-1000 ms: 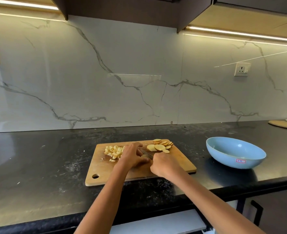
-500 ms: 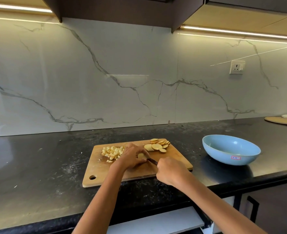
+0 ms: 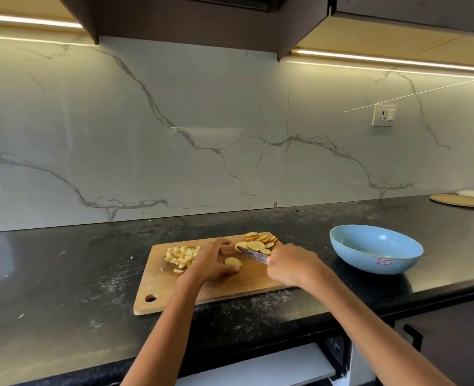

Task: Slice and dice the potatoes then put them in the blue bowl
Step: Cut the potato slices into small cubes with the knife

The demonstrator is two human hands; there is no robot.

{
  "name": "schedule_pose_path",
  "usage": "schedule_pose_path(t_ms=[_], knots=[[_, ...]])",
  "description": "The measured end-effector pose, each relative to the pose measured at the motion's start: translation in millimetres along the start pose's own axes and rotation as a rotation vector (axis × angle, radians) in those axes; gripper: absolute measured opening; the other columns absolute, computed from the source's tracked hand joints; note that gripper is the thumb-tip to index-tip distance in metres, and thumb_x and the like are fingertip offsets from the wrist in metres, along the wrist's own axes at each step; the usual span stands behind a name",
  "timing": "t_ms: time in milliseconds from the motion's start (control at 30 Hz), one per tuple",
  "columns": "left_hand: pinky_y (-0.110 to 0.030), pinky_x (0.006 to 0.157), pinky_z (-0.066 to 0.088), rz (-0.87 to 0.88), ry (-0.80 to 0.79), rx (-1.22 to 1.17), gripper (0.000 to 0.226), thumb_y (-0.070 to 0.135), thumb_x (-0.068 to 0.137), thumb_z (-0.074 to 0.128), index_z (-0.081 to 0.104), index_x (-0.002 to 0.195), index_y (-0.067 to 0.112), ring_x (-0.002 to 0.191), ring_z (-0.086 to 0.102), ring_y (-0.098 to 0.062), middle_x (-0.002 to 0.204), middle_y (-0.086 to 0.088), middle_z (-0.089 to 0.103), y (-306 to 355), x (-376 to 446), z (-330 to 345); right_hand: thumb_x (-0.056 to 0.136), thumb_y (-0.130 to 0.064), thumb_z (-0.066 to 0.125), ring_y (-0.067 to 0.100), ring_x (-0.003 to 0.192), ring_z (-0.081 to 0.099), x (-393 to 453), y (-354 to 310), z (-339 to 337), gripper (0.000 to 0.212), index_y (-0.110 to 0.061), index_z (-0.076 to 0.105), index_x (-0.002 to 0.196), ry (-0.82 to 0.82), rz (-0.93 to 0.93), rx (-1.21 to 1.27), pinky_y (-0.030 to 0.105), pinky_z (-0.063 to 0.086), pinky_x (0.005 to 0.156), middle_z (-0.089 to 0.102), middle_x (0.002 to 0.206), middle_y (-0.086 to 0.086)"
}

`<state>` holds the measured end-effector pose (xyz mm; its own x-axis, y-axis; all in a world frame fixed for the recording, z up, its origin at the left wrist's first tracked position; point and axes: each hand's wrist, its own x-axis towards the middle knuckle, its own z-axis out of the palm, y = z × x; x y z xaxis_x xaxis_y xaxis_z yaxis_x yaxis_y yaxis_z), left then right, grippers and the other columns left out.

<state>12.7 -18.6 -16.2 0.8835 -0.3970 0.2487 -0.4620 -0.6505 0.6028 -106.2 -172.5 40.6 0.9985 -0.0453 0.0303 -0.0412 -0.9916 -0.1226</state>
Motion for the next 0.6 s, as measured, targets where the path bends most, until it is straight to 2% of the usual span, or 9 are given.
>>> schedule_pose_path(t_ms=[100,167,233,333,467,600], knots=[[-0.020,0.081,0.047,-0.016,0.038,-0.036,0.070,0.022,0.074,0.077,0.042,0.134,0.014,0.087,0.056,-0.010,0.097,0.002,0.058,-2.2,-1.8,-0.6,0.091,-0.014,0.039,0.012,0.057,0.041,5.2,-9.9,13.9,0.018,-0.009,0.049,0.077,0.069,0.014,0.052,0.024,0.032,0.050,0.043,0.067,0.000],[-0.018,0.080,0.047,-0.028,0.052,-0.044,0.068,0.022,0.074,0.077,0.044,0.133,0.013,0.083,0.057,-0.007,0.093,0.004,0.059,-3.9,-0.9,-0.6,0.091,-0.013,0.038,0.012,0.055,0.039,10.7,-15.1,22.2,0.020,-0.007,0.056,0.083,0.076,-0.007,0.054,0.023,0.029,0.047,0.042,0.064,0.000],[-0.019,0.081,0.046,-0.045,0.064,-0.050,0.067,0.022,0.074,0.077,0.045,0.132,0.013,0.083,0.056,-0.007,0.093,0.003,0.061,-3.5,-0.9,-0.5,0.092,-0.013,0.038,0.012,0.054,0.038,14.6,-19.6,26.4,0.023,-0.007,0.061,0.093,0.073,-0.027,0.042,0.023,0.028,0.046,0.041,0.063,0.000],[-0.021,0.084,0.046,-0.057,0.074,-0.052,0.066,0.021,0.074,0.077,0.045,0.131,0.012,0.086,0.057,-0.009,0.099,-0.002,0.065,-1.9,-0.6,0.0,0.094,-0.016,0.039,0.013,0.058,0.043,15.4,-24.8,29.3,0.021,-0.009,0.058,0.091,0.066,-0.029,0.029,0.023,0.029,0.048,0.047,0.067,0.000],[-0.024,0.088,0.045,-0.068,0.078,-0.039,0.067,0.020,0.073,0.078,0.046,0.132,0.012,0.089,0.058,-0.010,0.103,-0.004,0.067,-2.1,0.1,0.5,0.094,-0.015,0.039,0.019,0.075,0.051,14.5,-29.5,32.3,0.025,-0.005,0.061,0.101,0.073,-0.002,0.011,0.027,0.037,0.061,0.061,0.090,0.009],[-0.024,0.088,0.043,-0.070,0.079,-0.043,0.067,0.020,0.074,0.077,0.045,0.132,0.011,0.093,0.058,-0.011,0.105,-0.005,0.068,-1.1,1.3,0.9,0.094,-0.013,0.040,0.019,0.074,0.049,12.3,-29.7,31.8,0.025,-0.005,0.061,0.103,0.081,0.002,-0.007,0.026,0.036,0.059,0.055,0.085,0.007]])
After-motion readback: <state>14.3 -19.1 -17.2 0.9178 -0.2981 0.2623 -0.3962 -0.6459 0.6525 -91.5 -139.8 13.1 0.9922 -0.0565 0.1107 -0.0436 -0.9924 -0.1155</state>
